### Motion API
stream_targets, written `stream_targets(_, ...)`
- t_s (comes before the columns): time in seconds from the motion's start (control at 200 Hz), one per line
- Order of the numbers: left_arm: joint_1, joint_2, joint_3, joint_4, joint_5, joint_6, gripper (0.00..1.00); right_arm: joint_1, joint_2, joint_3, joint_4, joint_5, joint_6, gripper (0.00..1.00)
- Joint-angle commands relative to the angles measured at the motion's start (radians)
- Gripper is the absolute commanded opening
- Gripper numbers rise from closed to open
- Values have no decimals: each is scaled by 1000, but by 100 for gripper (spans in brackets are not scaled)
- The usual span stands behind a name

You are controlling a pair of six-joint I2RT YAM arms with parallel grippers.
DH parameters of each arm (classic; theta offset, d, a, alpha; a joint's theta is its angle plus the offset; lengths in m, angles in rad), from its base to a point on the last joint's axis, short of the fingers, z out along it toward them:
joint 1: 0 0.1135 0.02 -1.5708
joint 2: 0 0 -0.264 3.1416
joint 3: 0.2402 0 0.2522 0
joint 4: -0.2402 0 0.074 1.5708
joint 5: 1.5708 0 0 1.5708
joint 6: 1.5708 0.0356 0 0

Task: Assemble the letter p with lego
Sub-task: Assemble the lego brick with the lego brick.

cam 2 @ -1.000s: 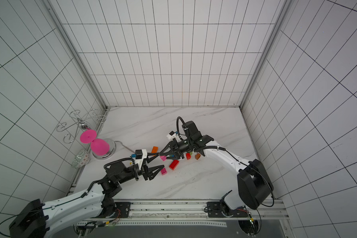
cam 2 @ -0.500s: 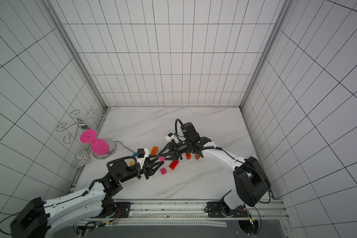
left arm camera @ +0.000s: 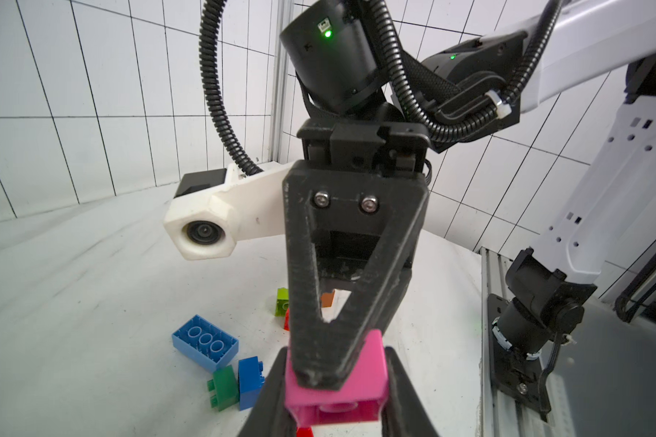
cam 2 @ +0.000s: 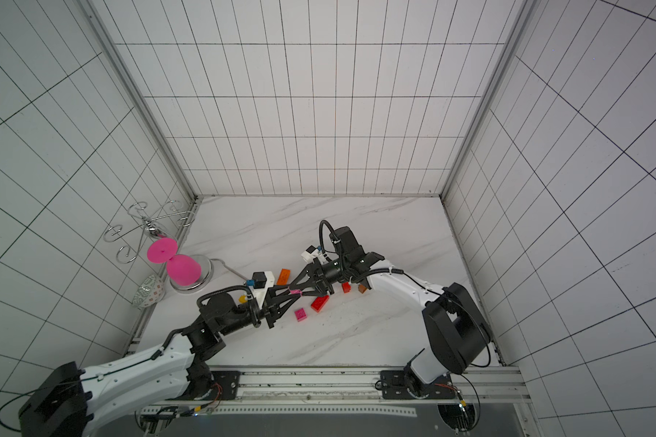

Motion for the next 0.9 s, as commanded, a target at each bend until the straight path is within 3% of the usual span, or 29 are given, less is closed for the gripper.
stream_targets(0.0,-5,8,38,-4,-7,7,10,0,18,-30,9,14,-13,35)
stream_targets(0.12,-5,38,75,-87,-105,-17,3,-53,-10,-37,-21,69,-76,55)
stream_targets(0.24,-6,91,120,-149,-273,-80,3,-155,-52,-67,-76,164,-182,76)
stream_targets(0.305,-5,119,207,-306,-333,-107,0,-211,-75,-90,-103,221,-250,82)
stream_targets(0.43,-5,212,413,-638,-442,-172,0,-298,-110,-112,-207,378,-417,89)
stream_targets(0.565,-5,364,671,-999,-534,-195,0,-335,-137,-142,-253,631,-569,95)
stream_targets(0.735,4,596,969,-1398,-664,-241,0,-340,-195,-220,-196,876,-602,99)
stream_targets(0.8,36,689,1059,-1506,-649,-225,0,-339,-234,-234,-205,961,-622,99)
stream_targets(0.895,111,801,1136,-1597,-523,-185,0,-339,-302,-256,-223,1083,-642,98)
